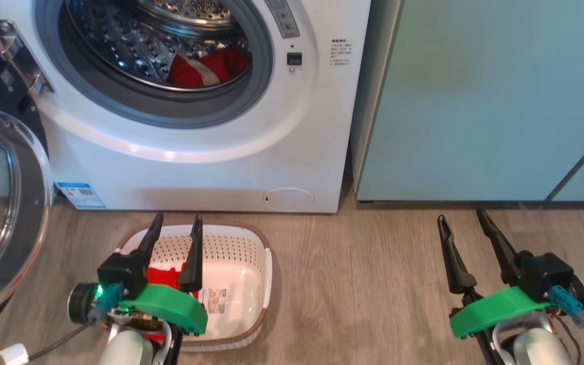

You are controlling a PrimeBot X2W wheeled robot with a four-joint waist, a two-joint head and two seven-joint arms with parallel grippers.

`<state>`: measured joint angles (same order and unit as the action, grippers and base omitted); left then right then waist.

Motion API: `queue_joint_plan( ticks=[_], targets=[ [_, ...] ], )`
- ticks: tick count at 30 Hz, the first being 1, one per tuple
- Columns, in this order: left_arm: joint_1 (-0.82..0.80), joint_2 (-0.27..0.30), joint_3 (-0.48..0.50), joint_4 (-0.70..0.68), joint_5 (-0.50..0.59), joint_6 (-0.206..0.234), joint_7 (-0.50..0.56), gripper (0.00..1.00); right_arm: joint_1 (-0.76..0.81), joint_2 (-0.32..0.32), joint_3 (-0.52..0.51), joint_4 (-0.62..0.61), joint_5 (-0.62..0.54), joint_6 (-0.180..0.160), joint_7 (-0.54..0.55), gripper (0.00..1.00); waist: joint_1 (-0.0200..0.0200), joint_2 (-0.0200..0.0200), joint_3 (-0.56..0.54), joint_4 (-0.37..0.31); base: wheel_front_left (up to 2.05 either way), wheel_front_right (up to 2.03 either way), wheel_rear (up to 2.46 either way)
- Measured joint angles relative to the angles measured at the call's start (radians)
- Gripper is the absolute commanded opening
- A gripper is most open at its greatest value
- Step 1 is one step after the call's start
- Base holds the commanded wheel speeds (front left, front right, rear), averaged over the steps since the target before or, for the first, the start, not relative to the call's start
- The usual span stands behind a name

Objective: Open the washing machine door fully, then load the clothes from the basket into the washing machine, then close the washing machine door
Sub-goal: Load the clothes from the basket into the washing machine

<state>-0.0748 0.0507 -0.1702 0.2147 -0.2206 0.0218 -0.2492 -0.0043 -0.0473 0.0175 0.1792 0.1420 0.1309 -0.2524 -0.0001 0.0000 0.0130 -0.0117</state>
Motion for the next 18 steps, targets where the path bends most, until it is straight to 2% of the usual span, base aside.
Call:
queue_joint_plan(
  ticks=[4,10,18],
  targets=[
    [-0.001,0.0,-0.014,0.055,0.001,0.009,0.0,1.0,-0.003,0.0,0.001,-0.004,-0.004,0.0,0.0,1.0,0.0,0.0,0.034,-0.003,0.0,0.0,0.0],
    [-0.012,-0.001,-0.021,0.212,0.001,0.008,0.0,1.0,-0.011,0.0,0.003,-0.014,-0.01,0.0,0.0,1.0,0.0,0.0,0.093,-0.017,0.0,0.0,0.0],
    [-0.166,0.003,-0.011,0.543,0.009,-0.019,0.0,1.0,-0.084,0.0,0.019,-0.043,-0.019,0.0,0.0,1.0,0.0,0.0,0.217,-0.044,0.0,0.0,0.0]
  ],
)
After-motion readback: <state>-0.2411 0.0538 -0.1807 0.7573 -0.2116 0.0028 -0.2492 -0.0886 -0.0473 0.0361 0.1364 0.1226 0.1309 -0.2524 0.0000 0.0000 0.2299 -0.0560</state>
